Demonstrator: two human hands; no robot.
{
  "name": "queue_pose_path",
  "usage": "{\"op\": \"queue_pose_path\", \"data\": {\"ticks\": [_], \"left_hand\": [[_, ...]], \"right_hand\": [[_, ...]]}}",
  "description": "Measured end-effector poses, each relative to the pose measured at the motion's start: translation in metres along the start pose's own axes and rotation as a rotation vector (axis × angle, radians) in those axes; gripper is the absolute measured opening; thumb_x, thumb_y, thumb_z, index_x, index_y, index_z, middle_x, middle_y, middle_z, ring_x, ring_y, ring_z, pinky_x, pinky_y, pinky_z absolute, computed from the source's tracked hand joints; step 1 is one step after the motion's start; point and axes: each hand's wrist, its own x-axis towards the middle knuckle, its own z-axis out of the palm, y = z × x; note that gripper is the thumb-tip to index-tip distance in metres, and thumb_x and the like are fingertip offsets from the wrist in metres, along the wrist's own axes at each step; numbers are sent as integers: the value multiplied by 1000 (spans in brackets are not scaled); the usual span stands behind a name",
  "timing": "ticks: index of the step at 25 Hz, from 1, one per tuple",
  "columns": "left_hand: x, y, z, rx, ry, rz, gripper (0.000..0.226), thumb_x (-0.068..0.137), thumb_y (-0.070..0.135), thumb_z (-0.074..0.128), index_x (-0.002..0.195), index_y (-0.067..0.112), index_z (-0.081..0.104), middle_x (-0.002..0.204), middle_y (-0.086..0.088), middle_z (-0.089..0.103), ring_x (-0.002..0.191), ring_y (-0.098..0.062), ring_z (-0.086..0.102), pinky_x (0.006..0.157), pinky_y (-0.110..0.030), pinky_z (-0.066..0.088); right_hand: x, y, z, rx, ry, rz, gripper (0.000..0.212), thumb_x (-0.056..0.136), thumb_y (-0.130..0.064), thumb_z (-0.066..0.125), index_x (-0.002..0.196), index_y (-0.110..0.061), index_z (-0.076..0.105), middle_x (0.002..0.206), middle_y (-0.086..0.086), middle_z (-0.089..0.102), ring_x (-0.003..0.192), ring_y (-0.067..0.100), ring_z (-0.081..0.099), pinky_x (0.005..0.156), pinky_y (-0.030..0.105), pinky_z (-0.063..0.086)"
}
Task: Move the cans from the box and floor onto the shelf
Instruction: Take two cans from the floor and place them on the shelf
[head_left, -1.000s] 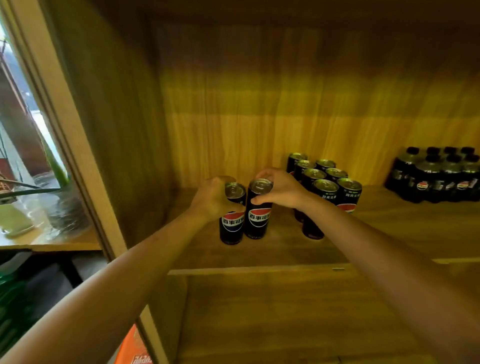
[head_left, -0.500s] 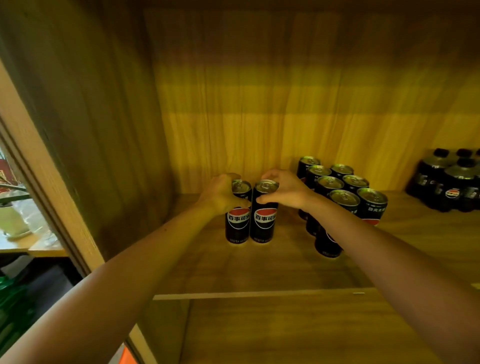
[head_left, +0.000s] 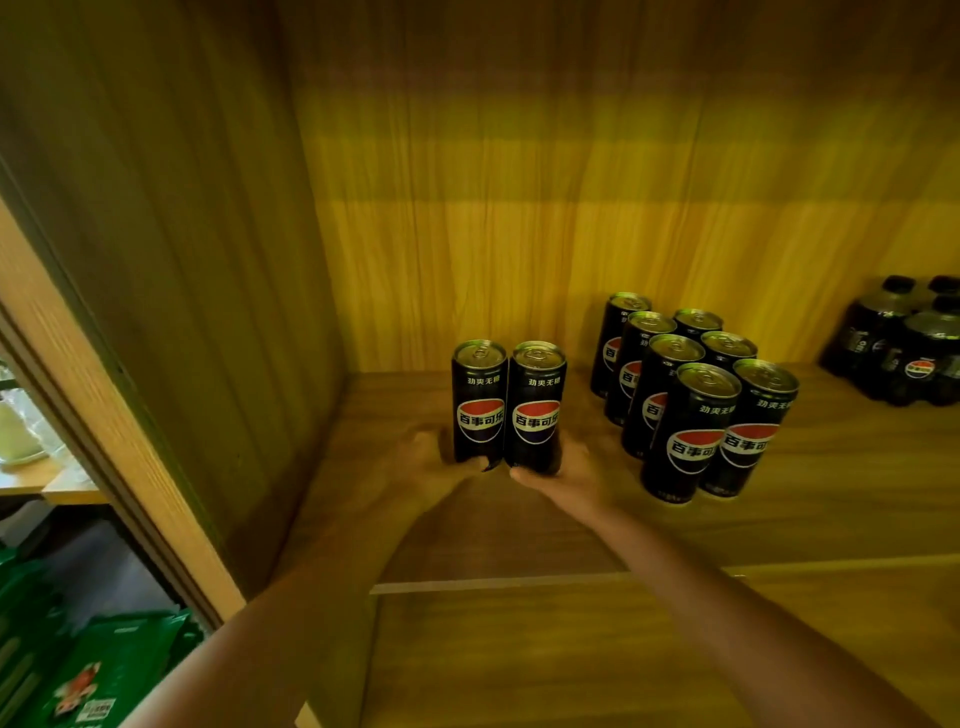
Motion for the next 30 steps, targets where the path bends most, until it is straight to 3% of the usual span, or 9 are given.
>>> {"op": "queue_pose_path", "data": {"ticks": [2, 4, 9, 13, 16, 21, 24, 27, 30], "left_hand": [[8, -13, 11, 150, 39, 13, 54, 75, 42, 68, 122, 17, 57, 129, -8, 59, 118, -24, 54, 98, -37, 45], [15, -18, 18, 177, 84, 20, 54, 74, 47, 66, 119, 18, 59, 127, -8, 60, 117, -25, 55, 97, -42, 46], [19, -28, 28, 185, 117, 31, 59, 74, 54, 60, 122, 19, 56, 130, -8, 58, 119, -27, 53, 98, -45, 45], [15, -26, 28, 211, 133, 49, 57, 78, 50, 60, 125, 18, 54, 136, -10, 52, 124, -28, 47, 103, -45, 40], [14, -24, 29, 258, 163, 47, 57, 81, 47, 59, 129, 16, 51, 140, -10, 46, 131, -28, 39, 108, -43, 34], [11, -21, 30, 293, 153, 68, 58, 82, 50, 56, 129, 17, 49, 141, -9, 46, 130, -26, 41, 107, -42, 35], [3, -14, 27, 381, 166, 68, 70, 80, 51, 58, 136, 13, 39, 145, -10, 38, 134, -26, 33, 108, -37, 31], [-14, -6, 18, 443, 177, 93, 84, 80, 51, 58, 142, 7, 24, 151, -14, 28, 139, -28, 25, 111, -37, 25], [-42, 1, -1, 587, 198, 158, 87, 80, 57, 52, 145, 11, 17, 154, -12, 20, 142, -27, 20, 114, -40, 18]], "right_hand": [[4, 14, 12, 0, 95, 8, 62, 72, -24, 75, 125, -10, 47, 124, 6, 59, 116, 21, 56, 92, 27, 46], [11, 21, 15, 9, 136, 3, 60, 71, -26, 75, 122, -8, 51, 120, 13, 63, 111, 28, 60, 91, 40, 50], [14, 22, 19, -107, 163, -32, 61, 77, -31, 68, 129, -8, 44, 127, 12, 58, 117, 27, 54, 93, 32, 42], [19, 29, 24, -262, 178, -35, 63, 79, -41, 63, 131, -12, 40, 129, 12, 56, 118, 30, 52, 96, 43, 44], [21, 31, 24, -315, 198, -22, 63, 79, -43, 62, 130, -12, 40, 127, 12, 57, 116, 30, 53, 95, 44, 45], [24, 34, 26, -380, 196, 8, 63, 78, -49, 60, 125, -11, 42, 124, 12, 59, 113, 29, 55, 92, 42, 47], [20, 28, 25, -290, 171, 33, 77, 74, -54, 62, 133, -14, 31, 132, 12, 53, 120, 31, 50, 96, 47, 45], [9, 24, 15, -146, 172, 25, 88, 77, -45, 64, 142, -11, 16, 147, 13, 34, 134, 31, 36, 106, 46, 37], [-16, 17, -2, -324, 229, -51, 83, 81, -47, 58, 143, -12, 17, 150, 12, 30, 137, 28, 32, 110, 44, 32]]}}
